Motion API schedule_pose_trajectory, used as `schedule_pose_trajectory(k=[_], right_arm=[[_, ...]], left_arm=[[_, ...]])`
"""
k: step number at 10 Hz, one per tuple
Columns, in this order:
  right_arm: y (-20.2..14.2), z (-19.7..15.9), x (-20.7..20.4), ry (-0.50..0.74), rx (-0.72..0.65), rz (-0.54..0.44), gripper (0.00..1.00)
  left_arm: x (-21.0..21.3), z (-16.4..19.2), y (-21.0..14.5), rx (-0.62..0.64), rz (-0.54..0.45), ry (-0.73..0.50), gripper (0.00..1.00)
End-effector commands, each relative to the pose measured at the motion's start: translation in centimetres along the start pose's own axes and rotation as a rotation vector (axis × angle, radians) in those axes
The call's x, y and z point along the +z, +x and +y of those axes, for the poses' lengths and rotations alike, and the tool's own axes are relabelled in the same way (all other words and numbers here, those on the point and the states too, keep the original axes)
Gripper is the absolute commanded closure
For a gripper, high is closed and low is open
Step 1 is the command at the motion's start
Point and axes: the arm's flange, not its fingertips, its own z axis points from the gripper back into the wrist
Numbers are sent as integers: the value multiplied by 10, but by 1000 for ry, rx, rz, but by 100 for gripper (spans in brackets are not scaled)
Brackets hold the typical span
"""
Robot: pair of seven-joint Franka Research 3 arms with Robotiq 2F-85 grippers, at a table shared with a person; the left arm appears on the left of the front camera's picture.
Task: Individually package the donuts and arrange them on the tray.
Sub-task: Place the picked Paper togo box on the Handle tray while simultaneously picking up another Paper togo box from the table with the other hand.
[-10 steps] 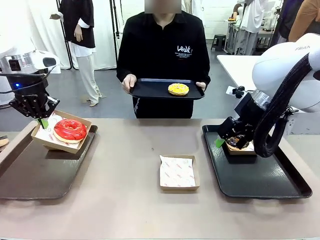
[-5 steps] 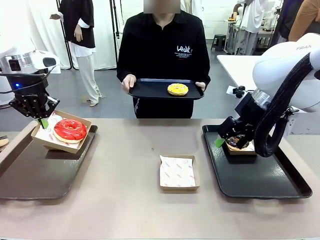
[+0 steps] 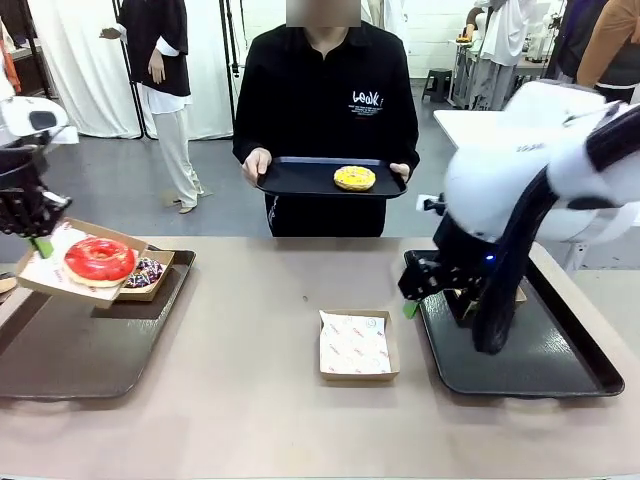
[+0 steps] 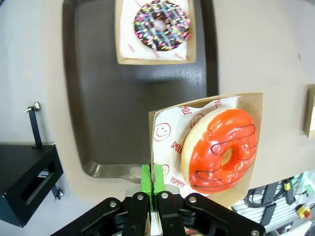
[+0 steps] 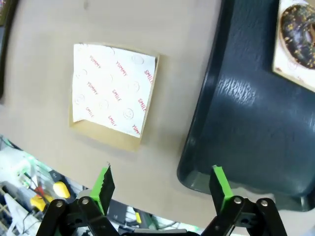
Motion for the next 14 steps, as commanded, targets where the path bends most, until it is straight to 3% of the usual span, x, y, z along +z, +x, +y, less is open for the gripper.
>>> schedule_pose_trajectory(k=[1, 5, 8, 12, 14], right_arm=[[14, 24, -11, -68, -56, 20, 0], [21, 57, -40, -154, -167, -3, 0], [20, 61, -46, -90, -211, -16, 0], [19, 52, -46, -106, -175, 6, 0], [28, 49, -77, -116, -289, 29, 0]], left_arm=[[-5, 26, -17, -16, -24, 31, 99], [-21, 57, -21, 27, -1, 44, 99], [-19, 53, -21, 49, 22, 22, 99], [-22, 55, -20, 51, 22, 24, 99], [-44, 59, -5, 41, 83, -22, 99]])
